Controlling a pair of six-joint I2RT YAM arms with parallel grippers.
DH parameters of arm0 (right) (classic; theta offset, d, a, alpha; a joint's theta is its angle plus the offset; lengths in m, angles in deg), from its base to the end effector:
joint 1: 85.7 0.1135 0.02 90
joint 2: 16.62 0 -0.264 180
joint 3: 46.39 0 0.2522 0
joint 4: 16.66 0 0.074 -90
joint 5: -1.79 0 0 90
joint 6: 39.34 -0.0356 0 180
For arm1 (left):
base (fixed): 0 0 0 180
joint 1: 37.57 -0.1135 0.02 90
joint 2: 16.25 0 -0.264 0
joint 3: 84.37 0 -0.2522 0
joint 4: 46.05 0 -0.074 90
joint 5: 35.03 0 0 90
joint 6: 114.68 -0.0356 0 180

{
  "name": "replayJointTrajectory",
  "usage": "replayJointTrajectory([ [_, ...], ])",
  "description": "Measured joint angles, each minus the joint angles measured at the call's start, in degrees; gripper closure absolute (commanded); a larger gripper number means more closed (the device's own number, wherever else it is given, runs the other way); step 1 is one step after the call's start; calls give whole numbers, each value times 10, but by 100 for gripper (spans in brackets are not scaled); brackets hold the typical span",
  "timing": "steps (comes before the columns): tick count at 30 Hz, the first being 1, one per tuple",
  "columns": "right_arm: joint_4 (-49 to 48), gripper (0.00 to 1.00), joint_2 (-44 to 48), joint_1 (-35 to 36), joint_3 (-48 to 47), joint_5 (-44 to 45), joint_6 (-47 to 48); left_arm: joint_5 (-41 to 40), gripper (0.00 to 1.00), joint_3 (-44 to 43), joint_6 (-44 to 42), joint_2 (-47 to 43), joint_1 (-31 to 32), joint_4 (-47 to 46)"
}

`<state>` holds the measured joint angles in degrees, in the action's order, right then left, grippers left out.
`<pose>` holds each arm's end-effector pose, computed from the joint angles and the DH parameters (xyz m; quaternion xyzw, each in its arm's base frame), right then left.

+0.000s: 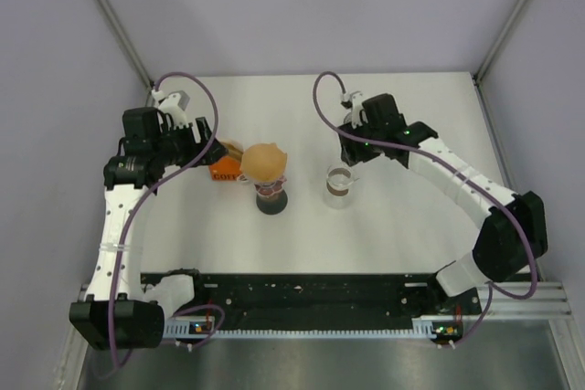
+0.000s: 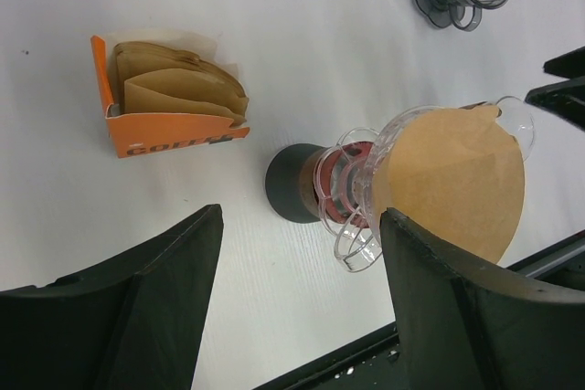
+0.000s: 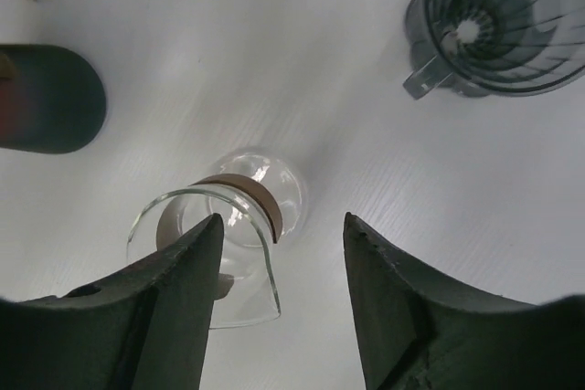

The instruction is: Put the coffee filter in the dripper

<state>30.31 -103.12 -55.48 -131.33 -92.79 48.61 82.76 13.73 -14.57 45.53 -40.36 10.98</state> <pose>0.2824 0.1678 0.2881 -0.2411 0.9029 0.1342 0.3294 0.2169 -0.0060 0.3695 0.0091 0.8750 -0.2421 0.4192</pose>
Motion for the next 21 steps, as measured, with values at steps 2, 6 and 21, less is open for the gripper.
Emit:
replayJointTrajectory([
  [2, -5, 36, 16, -10, -17, 10, -17, 0, 25, 0, 0, 0, -1, 0],
  [6, -44, 34, 56, -42, -28, 39, -54, 0, 25, 0, 0, 5, -2, -1],
  [21, -117, 41, -125, -75, -21, 120, -132, 3, 25, 0, 0, 19, -10, -7],
])
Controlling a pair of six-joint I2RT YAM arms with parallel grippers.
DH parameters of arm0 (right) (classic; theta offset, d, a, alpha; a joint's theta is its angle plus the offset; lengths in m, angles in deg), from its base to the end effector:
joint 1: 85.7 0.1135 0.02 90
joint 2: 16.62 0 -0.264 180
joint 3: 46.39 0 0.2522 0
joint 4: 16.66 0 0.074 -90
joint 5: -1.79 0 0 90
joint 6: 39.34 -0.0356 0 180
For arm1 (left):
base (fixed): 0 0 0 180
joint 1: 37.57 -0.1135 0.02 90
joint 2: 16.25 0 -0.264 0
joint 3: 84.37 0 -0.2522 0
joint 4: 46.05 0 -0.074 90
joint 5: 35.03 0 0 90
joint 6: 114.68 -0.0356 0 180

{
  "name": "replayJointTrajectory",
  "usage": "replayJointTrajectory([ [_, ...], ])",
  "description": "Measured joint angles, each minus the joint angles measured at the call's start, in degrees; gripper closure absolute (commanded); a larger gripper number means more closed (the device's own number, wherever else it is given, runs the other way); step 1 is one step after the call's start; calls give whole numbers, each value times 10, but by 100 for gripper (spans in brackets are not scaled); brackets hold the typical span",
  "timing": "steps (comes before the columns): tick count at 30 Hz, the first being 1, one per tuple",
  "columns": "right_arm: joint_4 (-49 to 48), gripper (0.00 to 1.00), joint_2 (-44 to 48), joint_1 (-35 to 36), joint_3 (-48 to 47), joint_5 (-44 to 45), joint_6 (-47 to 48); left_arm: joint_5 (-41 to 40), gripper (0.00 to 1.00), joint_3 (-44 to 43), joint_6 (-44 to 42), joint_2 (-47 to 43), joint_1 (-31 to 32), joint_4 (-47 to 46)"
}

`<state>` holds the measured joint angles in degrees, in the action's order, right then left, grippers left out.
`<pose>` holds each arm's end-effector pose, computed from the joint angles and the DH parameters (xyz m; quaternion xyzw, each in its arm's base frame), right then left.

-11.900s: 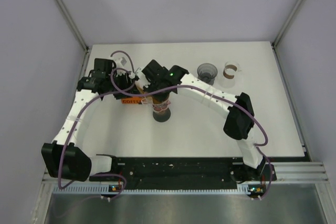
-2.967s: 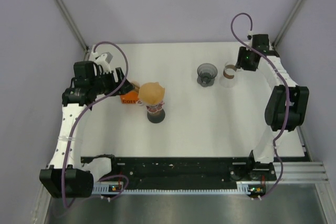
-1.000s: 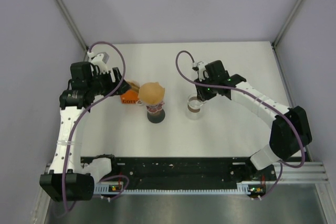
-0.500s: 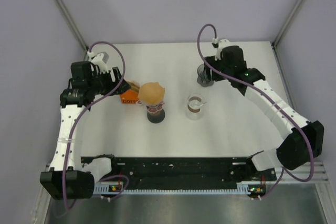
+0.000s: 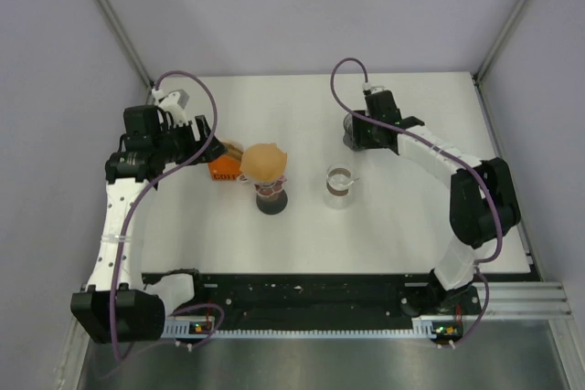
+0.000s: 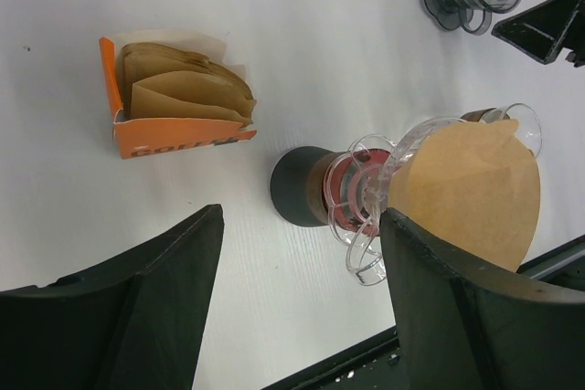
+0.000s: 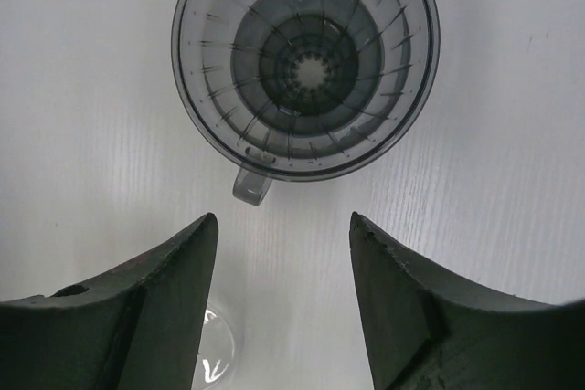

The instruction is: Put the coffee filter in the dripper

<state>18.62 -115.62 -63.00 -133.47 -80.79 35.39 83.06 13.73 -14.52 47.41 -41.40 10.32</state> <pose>0.3545 0.1433 0.2420 -0.0366 0.9287 0.0615 0.3639 0.2259 -0.0017 0.3639 -0.0009 0.8788 -0.2413 0.4116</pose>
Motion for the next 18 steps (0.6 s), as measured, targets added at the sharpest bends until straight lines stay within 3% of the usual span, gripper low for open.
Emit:
replayJointTrajectory([
  [4, -27, 45, -14, 3, 2, 2, -11, 6, 25, 0, 2, 9, -2, -3],
  [12, -47, 64, -89, 5, -12, 15, -15, 10, 26, 0, 2, 15, -4, -6],
  [18, -52, 63, -98, 5, -18, 45, -10, 13, 26, 0, 2, 15, -7, -6],
])
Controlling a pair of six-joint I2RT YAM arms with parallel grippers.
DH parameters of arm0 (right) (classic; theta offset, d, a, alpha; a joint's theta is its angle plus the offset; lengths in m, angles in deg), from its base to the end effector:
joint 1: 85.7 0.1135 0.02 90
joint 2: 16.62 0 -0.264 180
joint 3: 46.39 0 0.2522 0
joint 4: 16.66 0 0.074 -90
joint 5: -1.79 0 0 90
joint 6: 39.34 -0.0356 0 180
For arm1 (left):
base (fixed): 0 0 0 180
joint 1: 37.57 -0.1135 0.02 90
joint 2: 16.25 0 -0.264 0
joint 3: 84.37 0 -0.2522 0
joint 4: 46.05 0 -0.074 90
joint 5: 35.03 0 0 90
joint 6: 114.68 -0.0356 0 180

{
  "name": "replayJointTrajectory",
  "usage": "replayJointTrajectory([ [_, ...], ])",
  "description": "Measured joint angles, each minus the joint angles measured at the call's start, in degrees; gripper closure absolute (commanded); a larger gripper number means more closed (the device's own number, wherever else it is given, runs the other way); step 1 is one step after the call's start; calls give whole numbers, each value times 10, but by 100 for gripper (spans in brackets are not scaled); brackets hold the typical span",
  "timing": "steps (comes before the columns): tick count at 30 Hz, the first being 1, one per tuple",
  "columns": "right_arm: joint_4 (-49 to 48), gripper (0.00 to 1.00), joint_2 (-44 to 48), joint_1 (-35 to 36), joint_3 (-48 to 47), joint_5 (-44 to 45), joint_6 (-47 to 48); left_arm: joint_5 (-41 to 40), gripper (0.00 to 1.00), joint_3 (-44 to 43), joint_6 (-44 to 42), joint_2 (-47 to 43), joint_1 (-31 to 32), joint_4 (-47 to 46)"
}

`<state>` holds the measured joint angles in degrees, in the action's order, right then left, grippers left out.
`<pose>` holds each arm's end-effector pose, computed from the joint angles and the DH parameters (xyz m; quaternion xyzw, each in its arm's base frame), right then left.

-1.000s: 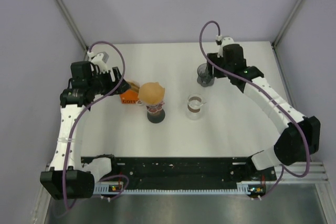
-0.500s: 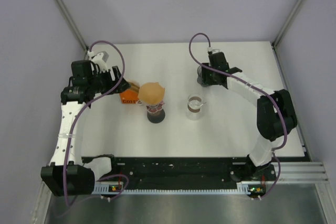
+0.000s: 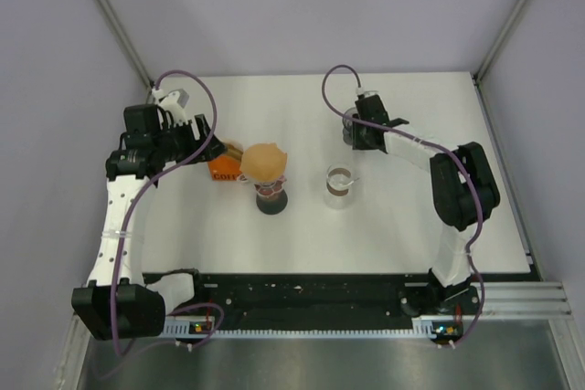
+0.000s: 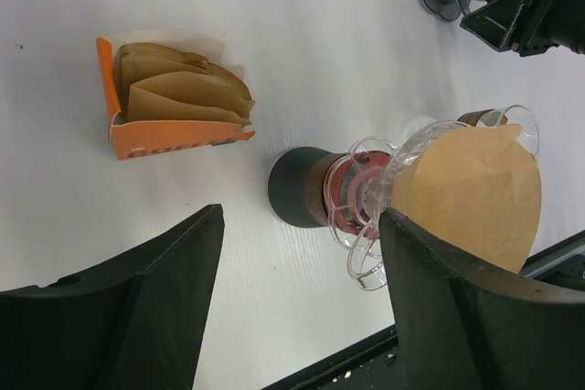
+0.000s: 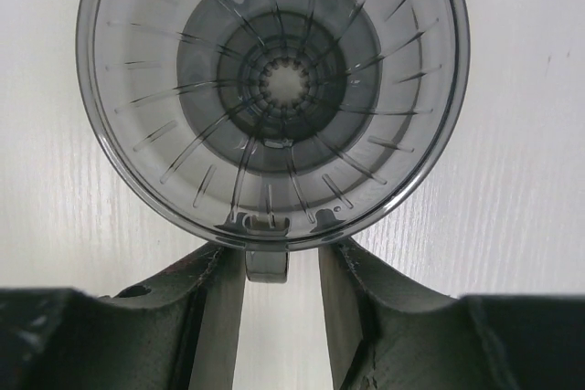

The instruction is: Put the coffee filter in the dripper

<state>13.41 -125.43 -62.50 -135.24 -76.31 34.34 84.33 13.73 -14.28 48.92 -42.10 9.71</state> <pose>0.3817 0.1556 0.1939 -0.0207 0.9352 0.0232 0.3529 0.2329 0.0009 0.3596 -0.0053 0.8800 -0.2498 0.4040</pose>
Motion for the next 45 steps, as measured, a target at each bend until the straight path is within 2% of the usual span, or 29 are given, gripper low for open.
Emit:
replayJointTrajectory([
  [3, -10, 64, 0, 0, -4, 5, 12, 1, 26, 0, 0, 0, 0, 0],
  [5, -18, 68, 0, -1, -4, 4, 24, 2, 26, 0, 0, 0, -1, 0],
  [12, -33, 100, -1, -9, -4, -6, 68, 3, 26, 0, 0, 0, -2, 0],
  [20, -21, 100, 17, -12, -3, -14, 140, 4, 26, 0, 0, 0, -4, 0],
  [26, 53, 100, 146, -12, -5, -65, 194, 7, 26, 0, -1, 0, -5, 0],
  [30, 139, 100, 232, -6, -38, -108, 224, 8, 26, 0, -1, 0, -7, 0],
  [39, 289, 100, 324, 101, -49, -174, 239, 6, 26, 0, -3, -1, -9, 0],
  [45, 357, 100, 342, 130, -19, -154, 213, 4, 26, 0, -5, -8, -10, 0],
])
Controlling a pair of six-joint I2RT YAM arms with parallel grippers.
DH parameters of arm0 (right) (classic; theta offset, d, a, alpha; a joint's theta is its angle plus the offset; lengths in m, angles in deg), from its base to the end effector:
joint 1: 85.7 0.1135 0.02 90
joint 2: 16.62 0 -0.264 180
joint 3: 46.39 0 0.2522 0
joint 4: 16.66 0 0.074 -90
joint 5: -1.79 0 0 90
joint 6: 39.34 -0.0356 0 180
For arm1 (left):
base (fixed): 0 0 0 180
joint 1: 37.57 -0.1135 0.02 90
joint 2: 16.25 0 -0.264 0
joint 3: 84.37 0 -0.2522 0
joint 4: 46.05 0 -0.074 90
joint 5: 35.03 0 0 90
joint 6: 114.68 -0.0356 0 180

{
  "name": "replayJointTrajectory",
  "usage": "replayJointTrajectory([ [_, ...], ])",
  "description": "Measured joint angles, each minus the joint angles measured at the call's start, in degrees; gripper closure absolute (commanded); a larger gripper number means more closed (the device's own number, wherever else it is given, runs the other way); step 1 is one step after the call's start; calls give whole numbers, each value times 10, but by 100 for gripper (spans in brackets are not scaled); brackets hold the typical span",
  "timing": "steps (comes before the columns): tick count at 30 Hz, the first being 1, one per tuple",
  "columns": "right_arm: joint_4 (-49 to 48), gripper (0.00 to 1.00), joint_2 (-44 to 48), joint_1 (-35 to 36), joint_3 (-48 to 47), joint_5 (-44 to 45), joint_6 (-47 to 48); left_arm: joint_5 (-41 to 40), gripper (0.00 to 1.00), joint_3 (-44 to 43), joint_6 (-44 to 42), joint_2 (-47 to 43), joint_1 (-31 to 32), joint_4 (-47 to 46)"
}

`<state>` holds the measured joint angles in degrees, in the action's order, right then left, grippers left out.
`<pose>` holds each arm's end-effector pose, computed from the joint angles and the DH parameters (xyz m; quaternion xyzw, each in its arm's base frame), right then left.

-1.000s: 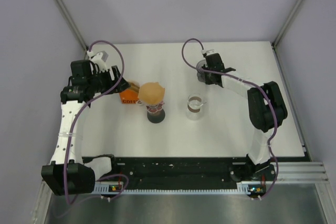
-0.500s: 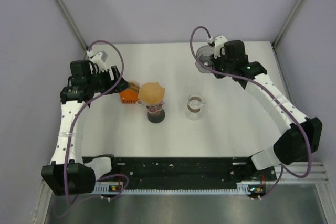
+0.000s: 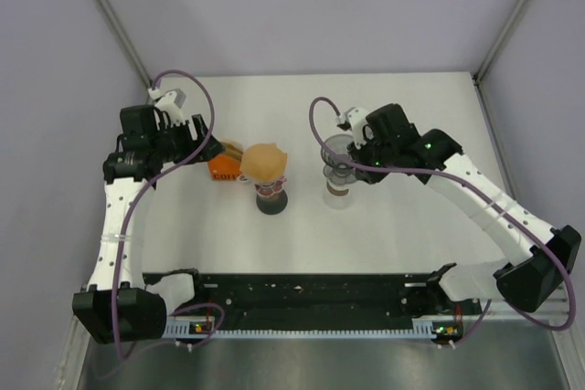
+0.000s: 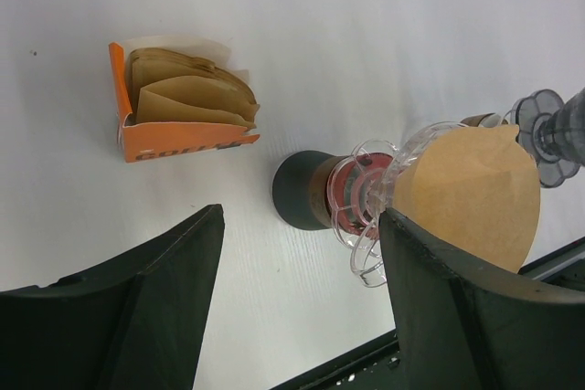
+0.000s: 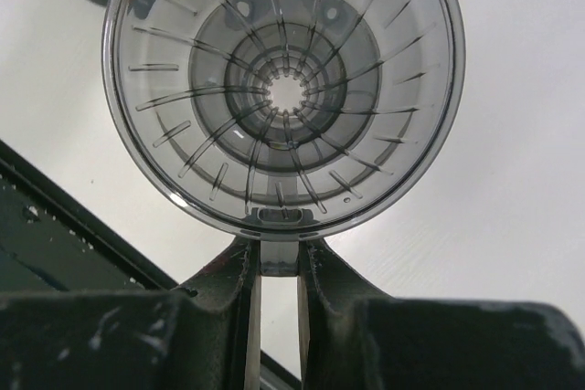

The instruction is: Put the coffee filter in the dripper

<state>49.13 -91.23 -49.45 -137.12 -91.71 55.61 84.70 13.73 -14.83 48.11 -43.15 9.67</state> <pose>0.2109 0.1573 0.3546 -0.3400 0.8746 0.1206 0.3241 0.2293 0.0047 0.3627 -0.0056 0.8766 -0.2463 0.4134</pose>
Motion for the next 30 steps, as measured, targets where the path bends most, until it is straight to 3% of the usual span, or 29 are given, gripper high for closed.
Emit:
replayJointTrajectory([
  [6, 21, 100, 4, 39, 29, 13, -11, 0, 26, 0, 0, -3, 0, 0],
  [28, -61, 100, 29, 40, 89, 51, -5, 0, 26, 4, -4, -9, -3, -1],
  [30, -63, 91, 29, 39, 91, 51, -5, 0, 26, 4, -5, -9, -4, -2],
])
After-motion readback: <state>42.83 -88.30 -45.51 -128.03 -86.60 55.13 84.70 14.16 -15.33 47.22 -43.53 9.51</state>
